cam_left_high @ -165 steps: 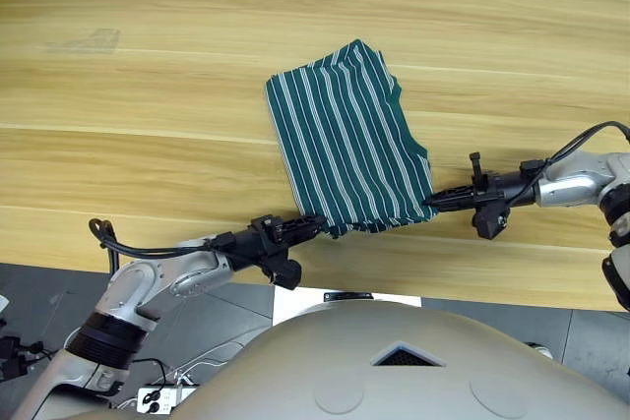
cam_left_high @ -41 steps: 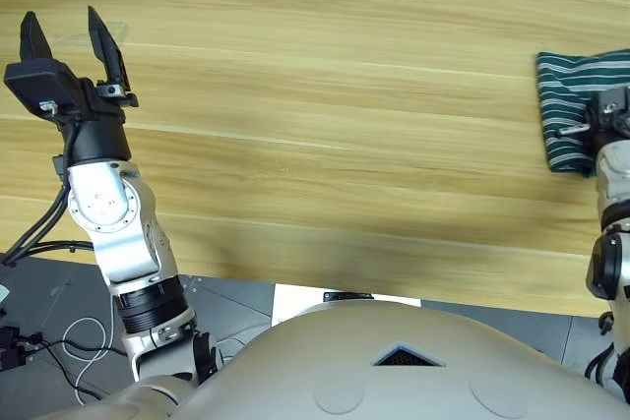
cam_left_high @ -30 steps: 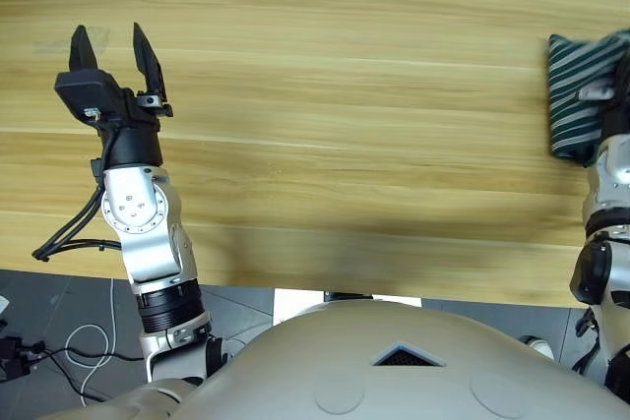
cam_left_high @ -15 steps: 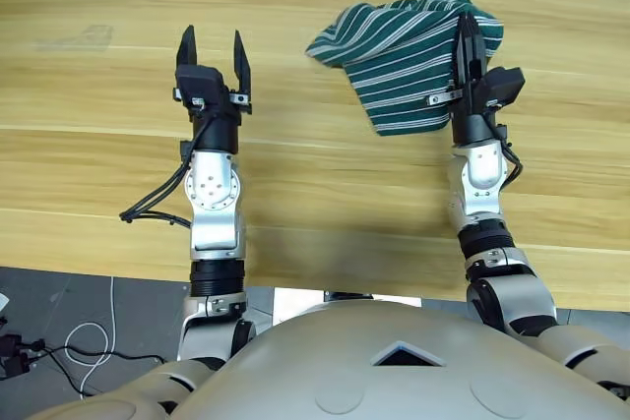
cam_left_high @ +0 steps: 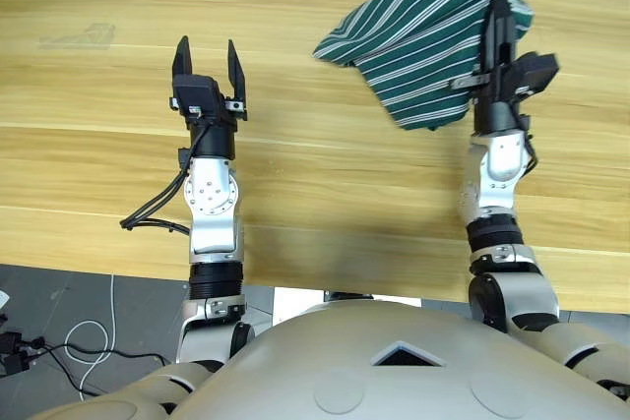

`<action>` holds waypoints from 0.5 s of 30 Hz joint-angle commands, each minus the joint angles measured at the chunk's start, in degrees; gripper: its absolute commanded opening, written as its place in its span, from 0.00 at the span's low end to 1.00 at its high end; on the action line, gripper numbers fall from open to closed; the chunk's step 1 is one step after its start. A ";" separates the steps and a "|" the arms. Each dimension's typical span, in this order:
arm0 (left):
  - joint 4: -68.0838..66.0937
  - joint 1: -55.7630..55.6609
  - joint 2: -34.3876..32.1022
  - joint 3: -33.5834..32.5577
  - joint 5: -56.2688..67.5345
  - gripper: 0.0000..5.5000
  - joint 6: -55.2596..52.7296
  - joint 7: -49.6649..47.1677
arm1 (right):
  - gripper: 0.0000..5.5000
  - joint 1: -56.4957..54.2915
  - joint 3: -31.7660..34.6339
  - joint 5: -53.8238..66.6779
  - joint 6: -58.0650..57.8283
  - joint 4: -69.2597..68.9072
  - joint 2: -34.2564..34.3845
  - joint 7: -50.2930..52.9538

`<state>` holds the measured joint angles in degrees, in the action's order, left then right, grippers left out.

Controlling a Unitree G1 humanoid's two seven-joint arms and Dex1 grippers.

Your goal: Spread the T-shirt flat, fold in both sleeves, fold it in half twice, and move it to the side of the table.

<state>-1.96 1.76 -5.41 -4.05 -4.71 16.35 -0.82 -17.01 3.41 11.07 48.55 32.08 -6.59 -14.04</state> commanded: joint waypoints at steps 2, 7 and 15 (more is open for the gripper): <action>-1.34 -2.15 -0.17 0.36 -0.90 0.53 0.69 -0.73 | 0.00 -4.32 -1.62 0.47 -5.11 -1.48 -3.59 -6.96; -5.04 -4.59 -0.48 0.77 -1.51 0.53 1.87 -1.24 | 0.00 -16.34 -11.51 -8.20 -13.72 8.73 -5.31 -19.60; -8.10 -6.03 -0.65 0.95 -2.34 0.53 3.52 -1.97 | 0.00 -26.64 -21.59 -24.01 -31.44 35.70 -8.36 -21.63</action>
<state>-9.69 -3.59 -5.97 -3.41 -6.65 19.69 -2.44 -41.72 -16.06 -8.46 20.25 64.28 -13.05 -38.65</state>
